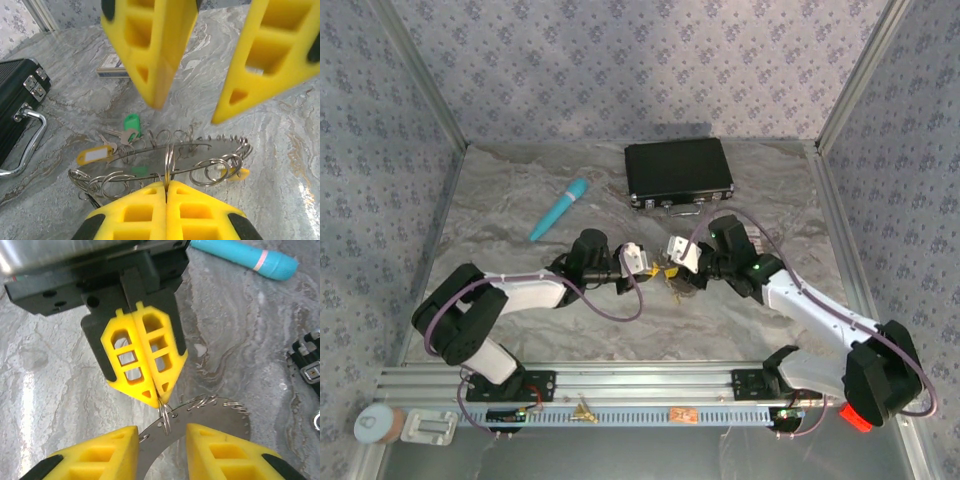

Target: Put the keys on the keyring

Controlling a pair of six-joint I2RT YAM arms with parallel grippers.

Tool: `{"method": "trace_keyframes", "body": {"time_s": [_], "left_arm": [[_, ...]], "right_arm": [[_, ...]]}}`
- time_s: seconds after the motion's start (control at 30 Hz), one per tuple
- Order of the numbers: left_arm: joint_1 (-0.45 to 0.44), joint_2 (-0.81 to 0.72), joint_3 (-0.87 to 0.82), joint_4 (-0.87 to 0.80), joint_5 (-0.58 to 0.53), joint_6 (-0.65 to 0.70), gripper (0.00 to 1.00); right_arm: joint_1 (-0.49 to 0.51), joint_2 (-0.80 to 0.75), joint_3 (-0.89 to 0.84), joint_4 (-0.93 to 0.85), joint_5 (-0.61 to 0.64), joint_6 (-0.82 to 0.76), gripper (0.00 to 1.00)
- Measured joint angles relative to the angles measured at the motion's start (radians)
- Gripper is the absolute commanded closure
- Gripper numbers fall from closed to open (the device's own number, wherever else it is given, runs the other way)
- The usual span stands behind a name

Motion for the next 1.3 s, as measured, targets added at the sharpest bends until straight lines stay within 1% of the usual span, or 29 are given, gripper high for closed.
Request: {"method": "trace_keyframes", "body": {"time_s": [0.47,0.67,1.07,1.17,1.3], "left_arm": [[0.002,-0.007,-0.030,0.011,0.016,0.012,1.00],[0.002,0.012,-0.042,0.046,0.007,0.009,1.00],[0.002,0.024,-0.047,0.063,0.000,0.008,1.00],[0.002,0.024,-0.047,0.067,0.000,0.007,1.00],[0.002,0.024,-0.047,0.071,0.000,-0.001,1.00]], "right_arm": [[0.026,0.115,0.000,0.024,0.001,-0.025,0.71],[0.000,0.107,-0.013,0.054,-0.014,-0.015,0.64],[-0.001,0.146,-0.014,0.044,-0.067,0.016,0.61],[-0.001,0.156,-0.014,0.040,-0.067,0.026,0.62],[-0.001,0.177,-0.007,0.033,-0.066,0.034,0.67]]}}
